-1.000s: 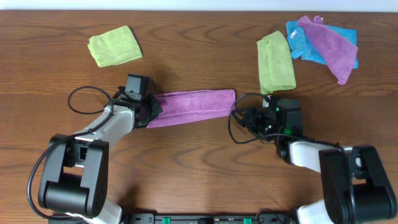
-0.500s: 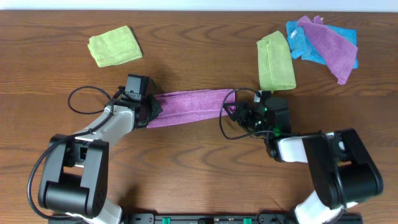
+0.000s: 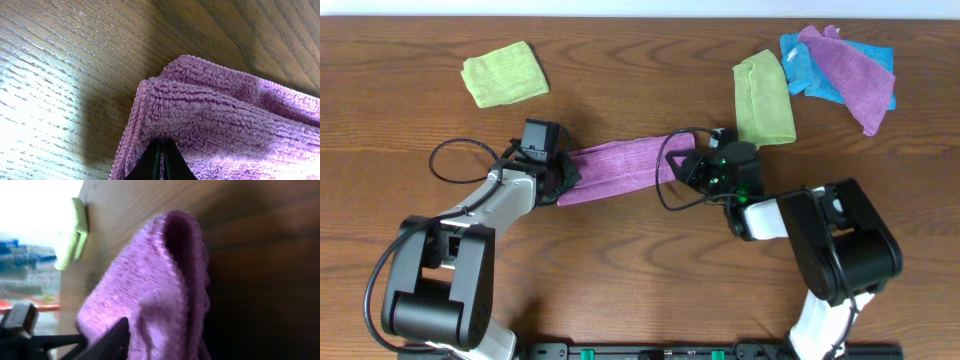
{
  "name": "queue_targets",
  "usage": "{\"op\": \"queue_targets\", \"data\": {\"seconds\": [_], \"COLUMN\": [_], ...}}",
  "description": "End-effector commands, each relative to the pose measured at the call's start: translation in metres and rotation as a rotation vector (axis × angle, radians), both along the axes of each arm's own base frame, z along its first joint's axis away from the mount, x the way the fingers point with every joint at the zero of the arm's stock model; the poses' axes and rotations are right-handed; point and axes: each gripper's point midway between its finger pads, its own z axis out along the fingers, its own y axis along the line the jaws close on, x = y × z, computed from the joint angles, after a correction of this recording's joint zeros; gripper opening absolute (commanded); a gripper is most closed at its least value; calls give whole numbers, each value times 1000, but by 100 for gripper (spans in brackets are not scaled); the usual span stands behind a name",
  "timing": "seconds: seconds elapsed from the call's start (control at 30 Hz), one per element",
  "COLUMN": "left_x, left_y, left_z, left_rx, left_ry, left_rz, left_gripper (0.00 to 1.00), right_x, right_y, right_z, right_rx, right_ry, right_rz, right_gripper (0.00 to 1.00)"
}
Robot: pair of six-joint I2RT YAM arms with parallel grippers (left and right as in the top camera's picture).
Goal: Fold the cloth
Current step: 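Fold the strip's right end leftward with the right gripper over the left end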
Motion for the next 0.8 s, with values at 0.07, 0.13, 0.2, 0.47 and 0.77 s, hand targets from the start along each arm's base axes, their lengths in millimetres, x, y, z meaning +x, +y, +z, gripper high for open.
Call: {"op": "queue_targets", "data": {"seconds": [0.07, 0.13, 0.2, 0.47, 0.77], "left_x": [5, 5, 5, 14, 36], "left_y": [2, 2, 0, -9, -17], "left_z": [1, 1, 1, 11, 33], "left_rx": [21, 20, 13, -36, -67], "left_ry": [-1, -1, -1, -21, -83], "left_rz": [5, 5, 2, -3, -12], "left_gripper": [6, 6, 6, 6, 6], "right_x": [-10, -7, -4, 0, -9], "right_y": [-7, -9, -8, 3, 50], "right_z": [-32, -25, -14, 48, 80], "right_rx": [-143, -143, -155, -217, -367], "right_ry": [-12, -41, -90, -279, -372], "right_rz": [30, 40, 68, 149, 357], "right_gripper": [6, 1, 1, 1, 1]}}
